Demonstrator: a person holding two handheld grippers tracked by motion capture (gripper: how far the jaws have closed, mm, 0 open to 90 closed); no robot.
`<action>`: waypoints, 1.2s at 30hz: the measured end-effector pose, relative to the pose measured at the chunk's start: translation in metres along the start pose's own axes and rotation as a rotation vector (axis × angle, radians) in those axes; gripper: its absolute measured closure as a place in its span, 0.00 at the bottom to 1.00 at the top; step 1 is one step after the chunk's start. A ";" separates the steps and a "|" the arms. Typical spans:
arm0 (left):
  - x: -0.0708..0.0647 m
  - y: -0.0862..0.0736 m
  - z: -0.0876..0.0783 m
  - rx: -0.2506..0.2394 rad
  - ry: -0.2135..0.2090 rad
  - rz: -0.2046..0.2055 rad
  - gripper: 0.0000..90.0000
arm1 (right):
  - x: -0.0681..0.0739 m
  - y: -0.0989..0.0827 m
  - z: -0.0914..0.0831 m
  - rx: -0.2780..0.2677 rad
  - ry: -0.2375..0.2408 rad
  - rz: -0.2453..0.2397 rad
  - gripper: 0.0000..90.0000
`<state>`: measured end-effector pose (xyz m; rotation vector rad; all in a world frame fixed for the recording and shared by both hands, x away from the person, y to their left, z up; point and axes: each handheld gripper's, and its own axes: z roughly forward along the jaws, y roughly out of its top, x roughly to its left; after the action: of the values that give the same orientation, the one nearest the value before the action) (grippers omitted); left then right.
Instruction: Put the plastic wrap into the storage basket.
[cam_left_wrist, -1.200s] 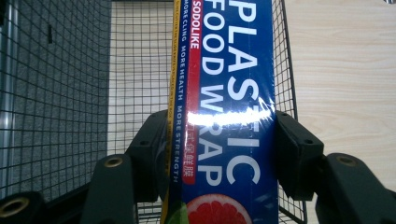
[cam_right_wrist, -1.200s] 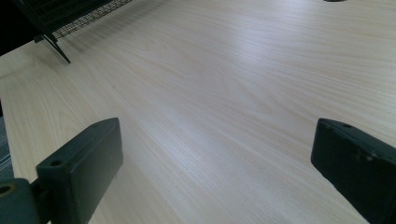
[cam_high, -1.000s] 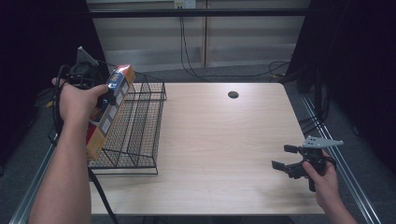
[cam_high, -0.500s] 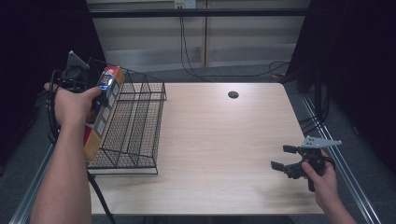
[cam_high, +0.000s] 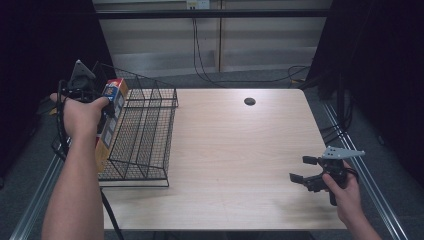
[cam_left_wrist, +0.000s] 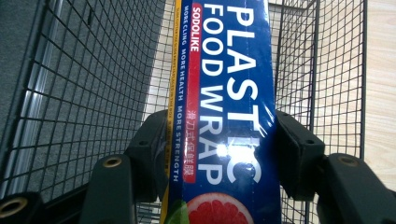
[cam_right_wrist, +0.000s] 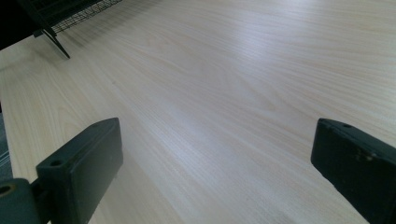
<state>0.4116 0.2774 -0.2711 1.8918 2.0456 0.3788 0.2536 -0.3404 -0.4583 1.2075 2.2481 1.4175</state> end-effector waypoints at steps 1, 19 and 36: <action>0.001 0.000 0.001 0.001 -0.001 0.007 0.48 | 0.000 0.000 0.000 0.001 0.002 -0.001 0.02; 0.008 0.000 -0.001 -0.039 -0.065 -0.054 0.43 | 0.000 -0.001 -0.001 0.003 0.001 -0.004 0.02; -0.038 -0.003 0.003 -0.082 -0.193 0.076 0.27 | 0.004 -0.002 -0.006 -0.004 0.002 -0.004 0.02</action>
<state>0.4127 0.2391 -0.2722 1.8818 1.8119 0.2816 0.2471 -0.3416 -0.4559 1.1997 2.2465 1.4222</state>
